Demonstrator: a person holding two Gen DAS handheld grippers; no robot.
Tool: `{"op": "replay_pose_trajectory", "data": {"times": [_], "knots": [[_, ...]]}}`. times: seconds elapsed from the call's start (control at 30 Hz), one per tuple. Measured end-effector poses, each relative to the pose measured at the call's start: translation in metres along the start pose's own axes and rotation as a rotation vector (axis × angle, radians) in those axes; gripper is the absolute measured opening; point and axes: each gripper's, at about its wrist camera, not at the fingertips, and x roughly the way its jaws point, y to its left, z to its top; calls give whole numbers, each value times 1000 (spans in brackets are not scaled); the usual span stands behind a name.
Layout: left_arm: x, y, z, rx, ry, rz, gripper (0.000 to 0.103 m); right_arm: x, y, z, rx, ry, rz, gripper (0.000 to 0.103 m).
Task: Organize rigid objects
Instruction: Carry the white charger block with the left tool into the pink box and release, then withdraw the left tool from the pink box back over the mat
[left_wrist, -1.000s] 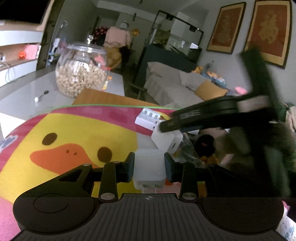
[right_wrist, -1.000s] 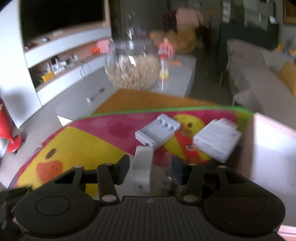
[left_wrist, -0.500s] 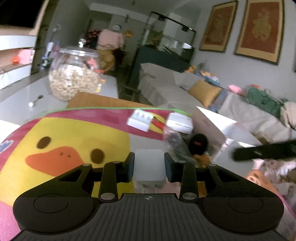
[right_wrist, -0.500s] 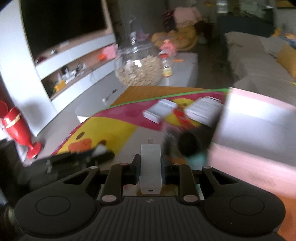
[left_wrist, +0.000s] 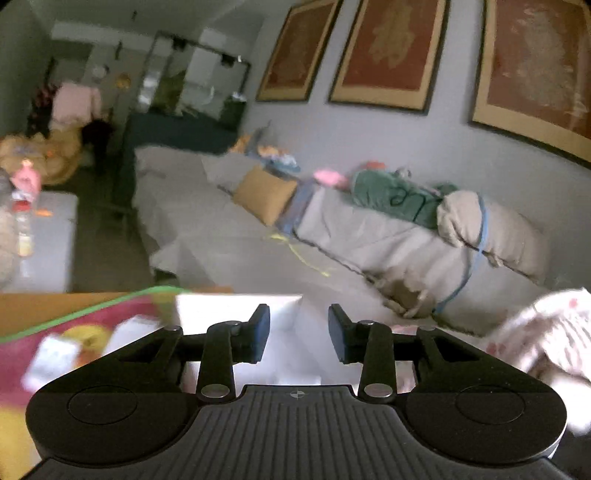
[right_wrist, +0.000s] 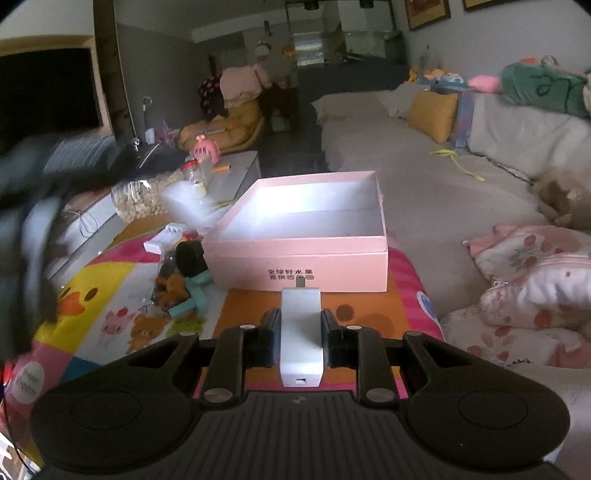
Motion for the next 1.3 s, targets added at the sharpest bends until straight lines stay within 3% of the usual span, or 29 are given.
{"op": "replay_pose_trajectory", "data": {"times": [0.1,0.2,0.3,0.5,0.67,0.77,0.83,0.9,1.0,1.1,1.3], "knots": [[32,9,5,-55,31,54,39,1,-4,1,13,-8,13,22],[10,27,-13,-116,-44,79,39,-2,-10,3,29,-31,4,22],[-26,43,-47,-152,-50,69,39,-1,-17,15,61,-47,10,22],[-74,55,-109,-115,35,102,39,36,-22,66,148,-95,37,22],[-87,68,-127,-112,91,124,39,82,-7,108,103,-114,19,22],[-88,77,-134,-144,108,134,39,98,-1,115,89,-88,3,24],[-87,79,-138,-162,112,141,39,102,2,109,86,-69,11,31],[-86,79,-139,-167,111,142,39,102,5,96,71,-58,6,50],[-87,73,-135,-154,98,138,39,95,12,69,30,-78,-22,71],[-85,71,-127,-144,87,157,39,89,17,45,2,-85,-8,80],[-73,92,-88,-103,29,277,39,93,34,20,-81,3,64,80]]}}
